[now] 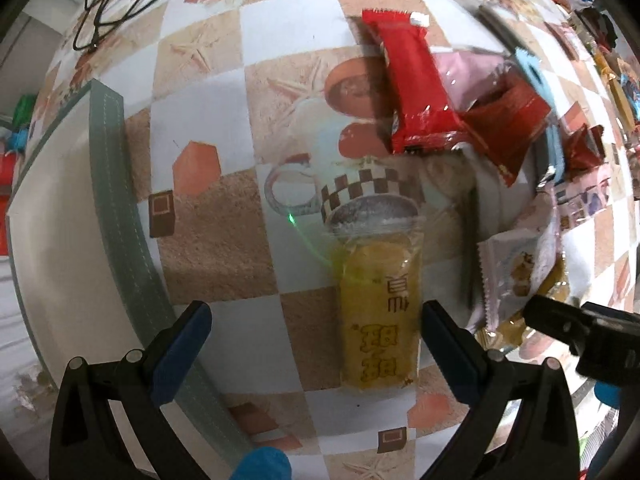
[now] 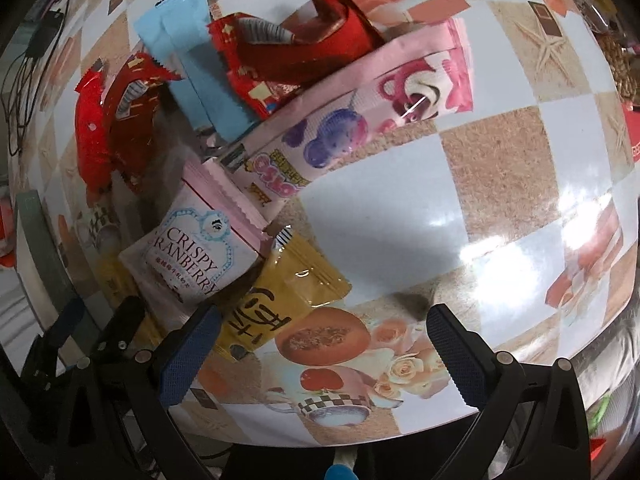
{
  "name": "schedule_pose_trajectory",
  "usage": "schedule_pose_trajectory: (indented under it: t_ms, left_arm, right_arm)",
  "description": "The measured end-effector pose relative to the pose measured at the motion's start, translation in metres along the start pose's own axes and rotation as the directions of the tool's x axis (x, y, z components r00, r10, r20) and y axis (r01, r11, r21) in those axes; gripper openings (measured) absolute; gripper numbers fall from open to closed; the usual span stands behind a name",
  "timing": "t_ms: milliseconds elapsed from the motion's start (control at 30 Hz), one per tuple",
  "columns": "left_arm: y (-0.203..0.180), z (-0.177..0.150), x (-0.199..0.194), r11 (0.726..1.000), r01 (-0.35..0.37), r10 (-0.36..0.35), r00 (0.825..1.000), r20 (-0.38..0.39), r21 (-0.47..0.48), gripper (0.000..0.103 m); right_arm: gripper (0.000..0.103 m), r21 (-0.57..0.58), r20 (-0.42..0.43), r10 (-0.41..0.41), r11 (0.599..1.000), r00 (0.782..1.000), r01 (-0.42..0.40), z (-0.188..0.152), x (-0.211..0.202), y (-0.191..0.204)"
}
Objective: Organize snacks
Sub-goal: 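Grasp the yellow cake packet with the left gripper while the right grasps the gold-wrapped snack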
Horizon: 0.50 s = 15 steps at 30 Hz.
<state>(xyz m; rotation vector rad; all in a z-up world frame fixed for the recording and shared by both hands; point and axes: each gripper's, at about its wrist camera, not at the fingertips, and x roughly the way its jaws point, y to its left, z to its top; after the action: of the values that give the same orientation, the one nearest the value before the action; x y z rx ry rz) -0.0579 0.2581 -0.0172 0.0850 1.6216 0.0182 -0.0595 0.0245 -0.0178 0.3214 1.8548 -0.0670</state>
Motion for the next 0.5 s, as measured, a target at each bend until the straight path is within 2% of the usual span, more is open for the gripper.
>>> schedule_pose_trajectory:
  t_ms: [133, 233, 300, 500]
  left_arm:
    - [0.006, -0.009, 0.01, 0.999, 0.03, -0.031, 0.999, -0.012, -0.033, 0.103]
    - [0.011, -0.015, 0.013, 0.999, 0.034, -0.035, 0.999, -0.011, -0.039, 0.103]
    - [0.01, -0.014, 0.014, 0.999, 0.035, -0.035, 0.999, -0.006, -0.026, 0.103]
    - [0.006, -0.023, 0.014, 0.999, 0.04, -0.04, 0.999, 0.011, -0.031, 0.103]
  right_arm:
    - [0.103, -0.047, 0.018, -0.026, 0.999, 0.999, 0.027, 0.0, 0.007, 0.004]
    - [0.103, -0.139, 0.039, -0.138, 0.98, 0.99, 0.142, -0.007, 0.018, 0.015]
    - [0.103, -0.188, 0.061, -0.193, 0.961, 0.979, 0.201, -0.011, 0.022, 0.007]
    - [0.103, -0.18, 0.072, -0.206, 0.96, 0.976, 0.216, -0.018, 0.017, -0.014]
